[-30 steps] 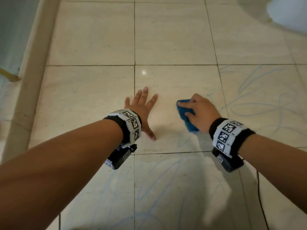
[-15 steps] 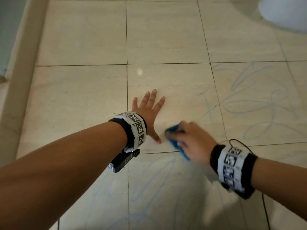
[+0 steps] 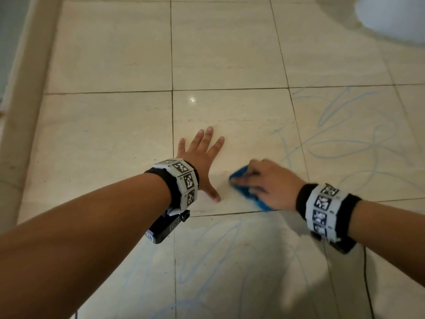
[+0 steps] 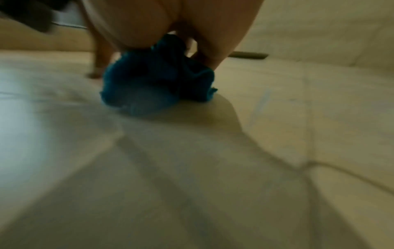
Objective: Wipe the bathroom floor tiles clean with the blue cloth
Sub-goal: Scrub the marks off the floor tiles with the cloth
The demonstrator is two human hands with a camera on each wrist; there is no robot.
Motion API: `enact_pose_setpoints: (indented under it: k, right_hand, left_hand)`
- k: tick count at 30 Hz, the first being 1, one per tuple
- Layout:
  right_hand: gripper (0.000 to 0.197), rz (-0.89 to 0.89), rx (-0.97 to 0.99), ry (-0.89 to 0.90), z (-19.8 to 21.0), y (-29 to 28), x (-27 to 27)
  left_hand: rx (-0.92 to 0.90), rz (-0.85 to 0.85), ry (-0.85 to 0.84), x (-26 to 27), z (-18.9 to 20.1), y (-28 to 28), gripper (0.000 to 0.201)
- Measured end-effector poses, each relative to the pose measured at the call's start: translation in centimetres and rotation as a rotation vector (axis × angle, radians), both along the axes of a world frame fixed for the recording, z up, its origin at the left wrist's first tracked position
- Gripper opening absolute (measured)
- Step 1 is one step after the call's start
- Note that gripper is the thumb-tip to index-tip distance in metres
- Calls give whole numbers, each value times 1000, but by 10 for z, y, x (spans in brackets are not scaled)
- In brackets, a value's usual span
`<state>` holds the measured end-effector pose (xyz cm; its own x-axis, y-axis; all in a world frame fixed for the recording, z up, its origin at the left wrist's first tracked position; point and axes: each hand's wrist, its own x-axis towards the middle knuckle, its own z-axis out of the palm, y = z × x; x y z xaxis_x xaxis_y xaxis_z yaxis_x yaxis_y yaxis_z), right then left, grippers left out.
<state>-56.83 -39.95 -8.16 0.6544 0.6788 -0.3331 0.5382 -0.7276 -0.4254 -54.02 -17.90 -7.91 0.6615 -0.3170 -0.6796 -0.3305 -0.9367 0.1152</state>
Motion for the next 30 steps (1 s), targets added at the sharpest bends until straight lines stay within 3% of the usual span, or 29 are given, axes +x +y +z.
enact_pose_setpoints:
  k: [4,6,10,12,15,16,18,21,22,23,26,27,28,30]
  right_hand:
    - [45,-571,-41,-153,-8,-23,41]
    - [50,-513,-139,-165,-7,-5,25]
    - [60,-2,-1,-173,-5,17,-3]
    - [53,-103,-34,-156,-6,10,27]
    - [46,-612,-29,-162,-12,-10,70]
    - [47,-680,-31,-169,-12,-8,71]
    - [52,-546,-40,-170,-9,9,54]
    - [54,-110,32,-199,-10,25,33]
    - [51,-109,48,-186,-9,21,43]
    - [47,-216,55,-182,-10,15,59]
    - [42,-696,57,-166,-10,-14,101]
    - [42,-784,14,-163,-11,-17,104]
    - [43,-795,-21,-167,-9,-14,101]
    - [45,-602,-21,-182,-7,-1,84]
  left_hand:
    - [-22,16,-4,2,4,1,146]
    - [-28,28,-15,3,4,2,144]
    - [-35,57,-77,13,5,-1,145]
    - [-38,66,-62,20,7,-5,146]
    - [-5,76,4,29,7,-9,147]
    - [7,77,11,30,7,-10,147]
    - [19,78,14,30,6,-11,148]
    - [28,76,12,30,6,-11,149]
    - [26,76,16,31,6,-11,149]
    - [23,79,19,31,6,-11,149]
    - [6,88,29,31,7,-11,148]
    - [4,89,31,31,7,-10,148]
    - [4,89,30,31,6,-10,148]
    - [8,86,26,31,5,-11,148]
